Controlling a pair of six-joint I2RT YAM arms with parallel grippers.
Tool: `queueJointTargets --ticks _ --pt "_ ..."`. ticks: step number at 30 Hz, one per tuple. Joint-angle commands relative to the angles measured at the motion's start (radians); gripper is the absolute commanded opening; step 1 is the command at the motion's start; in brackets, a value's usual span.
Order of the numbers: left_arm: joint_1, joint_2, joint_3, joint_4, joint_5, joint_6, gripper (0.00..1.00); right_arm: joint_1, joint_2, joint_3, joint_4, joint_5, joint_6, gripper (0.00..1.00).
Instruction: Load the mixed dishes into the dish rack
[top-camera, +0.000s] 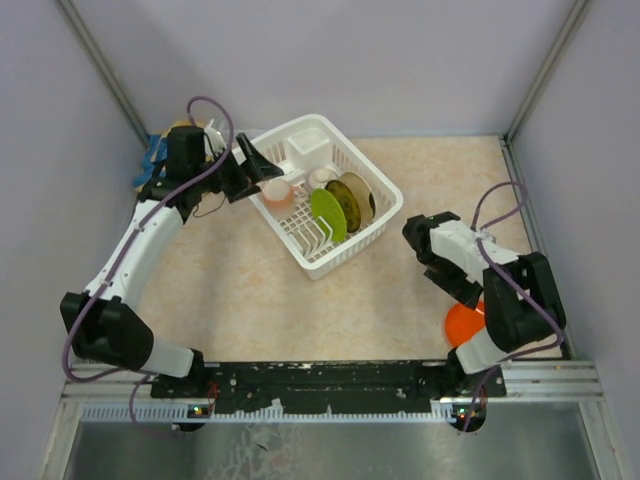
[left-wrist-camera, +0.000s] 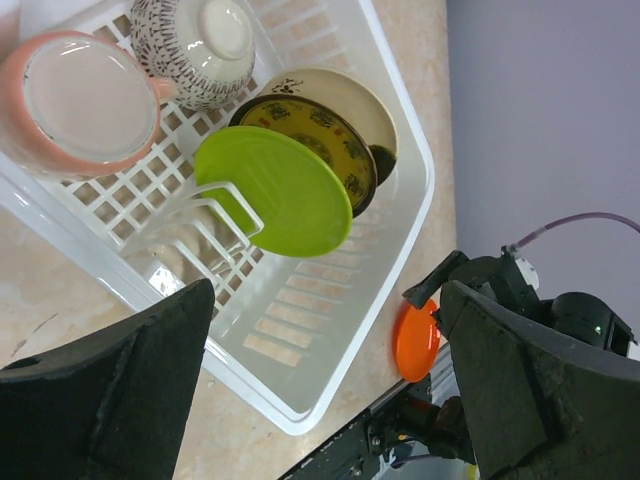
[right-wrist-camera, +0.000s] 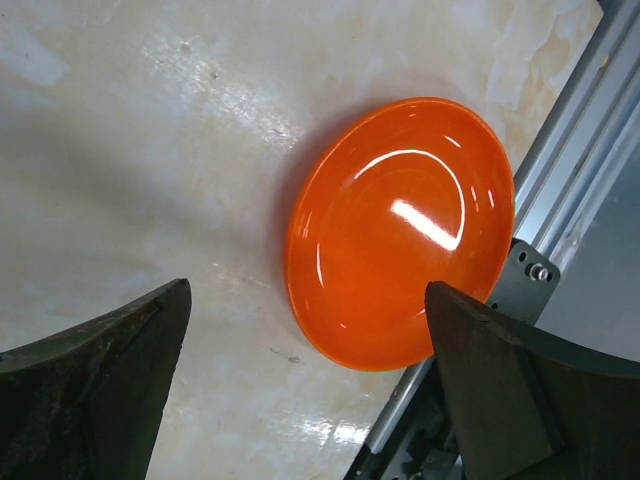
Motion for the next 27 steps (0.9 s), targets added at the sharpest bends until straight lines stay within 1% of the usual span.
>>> queueJointTargets --ticks 1,5,9,12,16,23,27 --pt "-0.015 0.009 0.038 -0.055 -0.01 0.036 1.0 -0.017 0.039 0.005 0.043 0.004 0.092 1.0" --pt "-0.015 -0.035 -0.003 -0.054 -0.028 0.053 1.0 -0.025 0.084 0.01 0.068 -0.036 0.073 0.98" --pt "-0.015 -0.085 -0.051 -0.052 -0.064 0.088 1.0 -0.035 0.11 -0.004 0.098 -0.079 0.064 0.92" --pt "-0.014 -0.104 -0.068 -0.055 -0.073 0.112 1.0 -0.036 0.122 -0.012 0.105 -0.092 0.079 0.88" --pt "-0.014 -0.099 -0.065 -0.072 -0.065 0.126 1.0 -0.04 0.18 -0.016 0.099 -0.096 0.095 0.85" --pt "-0.014 -0.085 -0.057 -0.08 -0.048 0.118 1.0 -0.053 0.172 -0.066 0.068 -0.083 0.131 0.83" --pt "-0.014 -0.084 -0.057 -0.08 -0.042 0.113 1.0 -0.063 0.165 -0.09 0.063 -0.084 0.138 0.78"
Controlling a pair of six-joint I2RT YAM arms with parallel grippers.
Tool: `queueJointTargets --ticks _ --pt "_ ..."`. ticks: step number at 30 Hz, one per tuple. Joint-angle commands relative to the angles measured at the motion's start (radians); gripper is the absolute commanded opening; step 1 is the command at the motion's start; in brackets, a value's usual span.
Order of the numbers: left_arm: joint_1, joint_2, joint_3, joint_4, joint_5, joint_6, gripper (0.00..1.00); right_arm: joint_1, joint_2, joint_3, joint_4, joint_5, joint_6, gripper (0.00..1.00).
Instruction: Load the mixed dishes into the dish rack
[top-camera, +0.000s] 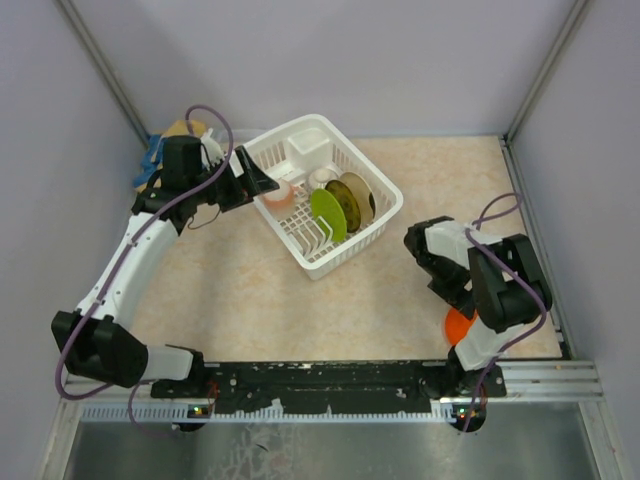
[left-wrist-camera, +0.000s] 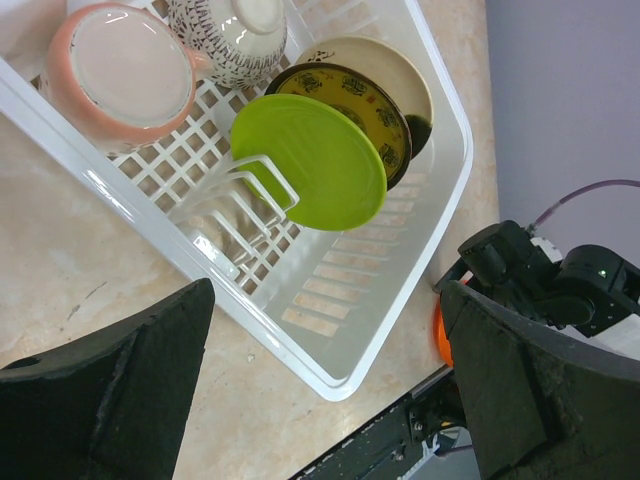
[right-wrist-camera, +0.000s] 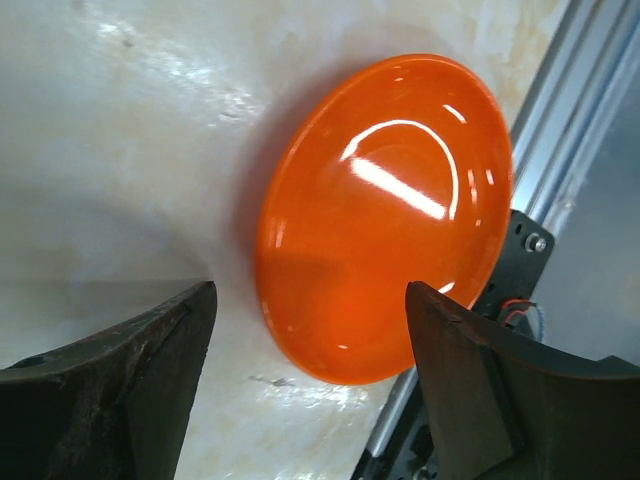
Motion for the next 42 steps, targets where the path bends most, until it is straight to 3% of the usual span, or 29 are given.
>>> queueJointTargets --ticks 1,7,10,14,17,30,42 --pt "-0.004 0.001 0.001 -0.005 0.01 0.009 1.0 -0.028 0.027 -0.064 0.031 -0.025 0.061 0.76" --pt "-0.005 0.007 0.011 -0.012 0.011 0.012 1.0 -0.064 0.035 -0.102 0.064 -0.025 0.045 0.57" --pt "-0.005 0.013 0.022 -0.021 0.006 0.017 1.0 -0.086 0.043 -0.11 0.094 -0.036 0.02 0.42" --pt "-0.005 0.017 0.03 -0.027 0.001 0.019 1.0 -0.092 0.058 -0.094 0.105 -0.038 0.006 0.28" --pt "-0.005 0.017 0.035 -0.031 -0.004 0.022 1.0 -0.096 0.071 -0.092 0.122 -0.046 -0.011 0.01" --pt "-0.005 0.026 0.042 -0.031 -0.019 0.025 1.0 -0.094 0.061 -0.015 0.13 -0.029 -0.082 0.0" --pt "-0.022 0.006 0.025 -0.036 -0.023 0.069 1.0 -0.052 0.051 0.287 0.057 -0.104 -0.133 0.0"
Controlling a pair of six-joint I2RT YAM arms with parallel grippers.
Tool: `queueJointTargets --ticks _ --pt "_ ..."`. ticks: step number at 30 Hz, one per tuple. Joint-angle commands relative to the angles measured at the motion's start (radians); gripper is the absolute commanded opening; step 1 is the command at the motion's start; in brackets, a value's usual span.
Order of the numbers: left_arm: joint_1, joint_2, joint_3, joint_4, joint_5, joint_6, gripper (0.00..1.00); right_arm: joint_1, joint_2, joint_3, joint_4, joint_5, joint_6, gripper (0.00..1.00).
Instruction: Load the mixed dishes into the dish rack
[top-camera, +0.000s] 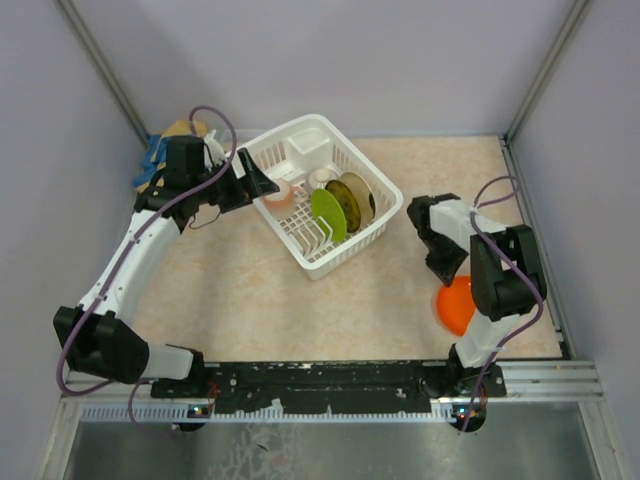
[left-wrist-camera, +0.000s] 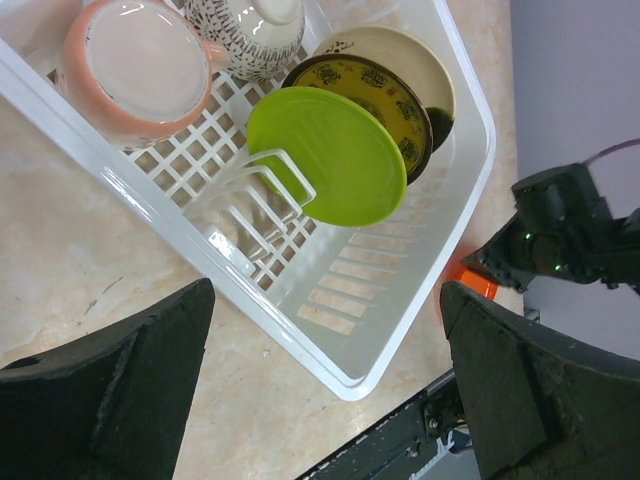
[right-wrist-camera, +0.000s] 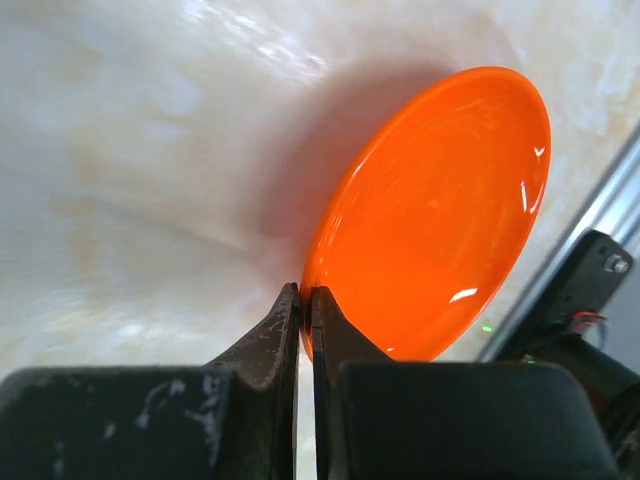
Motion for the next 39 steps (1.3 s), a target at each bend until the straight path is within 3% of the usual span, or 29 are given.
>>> queueJointTargets --ticks 1,10,22,32,39 --pt "-0.029 -0.02 0.013 -0.014 -0.009 0.053 1.0 0.013 -0.018 0.152 0.005 -0.033 0.023 0.0" --pt "-0.058 -0.172 -0.113 0.045 0.045 0.123 1.0 0.013 -0.002 0.328 -0.079 -0.101 0.047 0.0" --pt "-0.194 -0.301 -0.254 0.282 0.148 0.179 0.96 0.012 -0.059 0.537 -0.266 -0.079 0.078 0.0" --pt "-0.553 -0.191 -0.253 0.472 -0.068 0.325 0.97 0.013 -0.172 0.683 -0.323 -0.157 0.109 0.0" --pt "-0.675 -0.077 -0.267 0.653 -0.187 0.441 0.98 0.01 -0.207 0.738 -0.327 -0.257 0.149 0.0"
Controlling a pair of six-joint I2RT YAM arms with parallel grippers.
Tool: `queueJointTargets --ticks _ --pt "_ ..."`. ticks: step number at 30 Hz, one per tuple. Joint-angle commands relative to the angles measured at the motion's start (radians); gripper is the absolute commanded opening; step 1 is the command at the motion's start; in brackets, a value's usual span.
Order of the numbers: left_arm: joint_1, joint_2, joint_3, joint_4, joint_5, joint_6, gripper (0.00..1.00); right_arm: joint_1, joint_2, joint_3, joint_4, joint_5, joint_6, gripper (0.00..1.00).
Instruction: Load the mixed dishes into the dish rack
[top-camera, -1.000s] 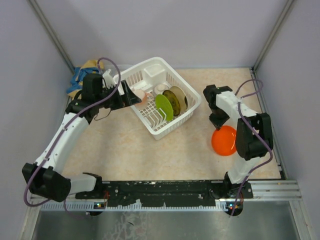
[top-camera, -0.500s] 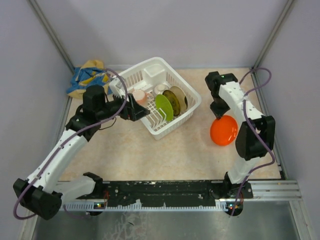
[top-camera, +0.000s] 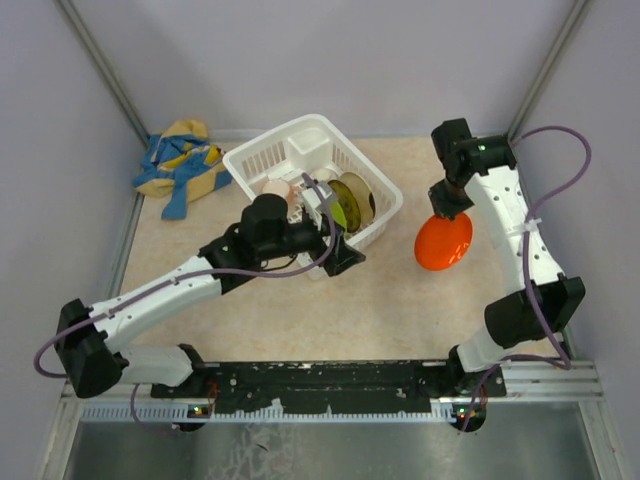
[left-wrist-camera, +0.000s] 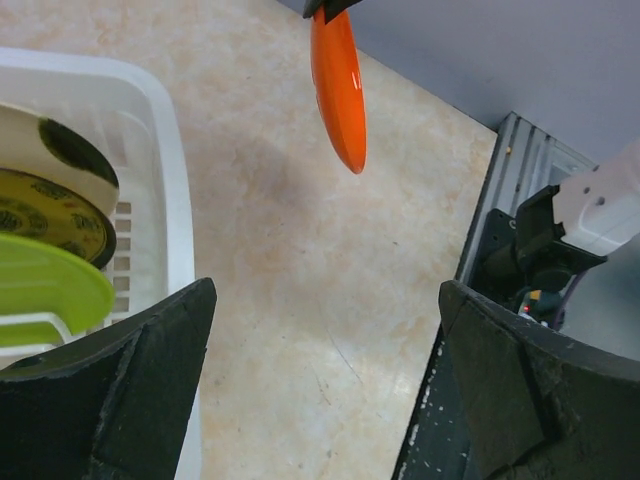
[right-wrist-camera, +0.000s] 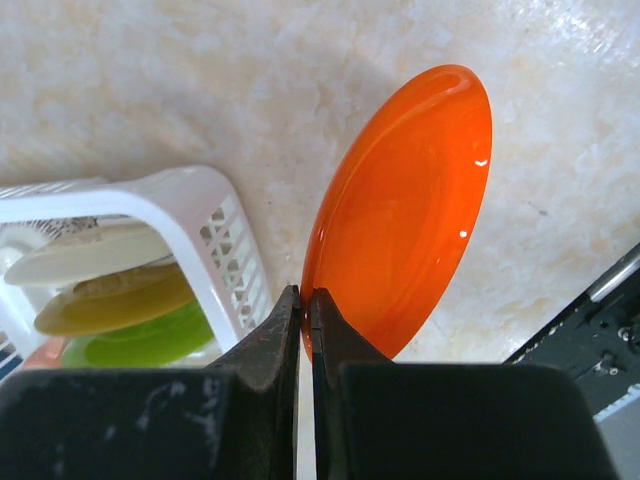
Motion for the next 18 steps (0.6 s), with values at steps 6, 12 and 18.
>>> queueJointTargets --ticks 6,12,18 --pt "-0.041 0.121 0.0 0.266 -0.097 0.157 0.97 0.003 -0.024 0.105 -0.023 -0.163 0.05 0.0" --pt "-0.057 0.215 0.055 0.323 -0.053 0.154 0.94 0.004 -0.031 0.142 -0.022 -0.222 0.069 0.0" --pt "-0.077 0.254 0.074 0.363 -0.036 0.113 0.93 0.003 -0.03 0.179 -0.022 -0.234 0.085 0.0"
